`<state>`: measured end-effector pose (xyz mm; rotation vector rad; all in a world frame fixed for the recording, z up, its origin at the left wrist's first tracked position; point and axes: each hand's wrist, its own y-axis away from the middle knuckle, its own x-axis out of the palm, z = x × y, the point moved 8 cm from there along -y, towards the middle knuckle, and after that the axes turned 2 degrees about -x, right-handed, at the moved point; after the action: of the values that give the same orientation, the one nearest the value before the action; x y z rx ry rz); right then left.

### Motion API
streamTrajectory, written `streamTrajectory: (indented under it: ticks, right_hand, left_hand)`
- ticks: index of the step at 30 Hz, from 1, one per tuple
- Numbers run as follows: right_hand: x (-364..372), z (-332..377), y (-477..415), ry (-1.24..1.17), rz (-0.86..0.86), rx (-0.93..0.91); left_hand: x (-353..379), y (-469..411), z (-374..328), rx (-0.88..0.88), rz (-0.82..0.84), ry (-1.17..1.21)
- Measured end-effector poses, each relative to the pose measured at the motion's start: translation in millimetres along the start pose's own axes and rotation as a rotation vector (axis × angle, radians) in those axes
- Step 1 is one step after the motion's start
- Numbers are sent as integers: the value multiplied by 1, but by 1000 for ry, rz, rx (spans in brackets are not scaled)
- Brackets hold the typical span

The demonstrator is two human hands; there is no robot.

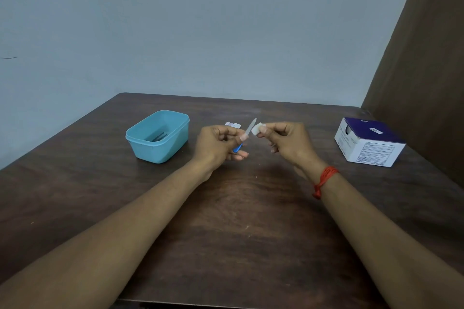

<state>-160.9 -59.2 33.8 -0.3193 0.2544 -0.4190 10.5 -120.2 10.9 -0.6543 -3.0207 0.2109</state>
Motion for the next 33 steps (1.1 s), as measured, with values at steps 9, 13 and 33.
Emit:
streamTrajectory:
  ticks: [9, 13, 33]
  right_hand:
    - [7, -10, 7, 1, -20, 66]
    - [-5, -9, 3, -19, -120, 57]
    - [-8, -2, 6, 184, -222, -44]
  left_hand:
    - [6, 2, -2, 8, 32, 22]
    - [10, 3, 1, -3, 106, 16]
    - [9, 6, -1, -33, 12, -8]
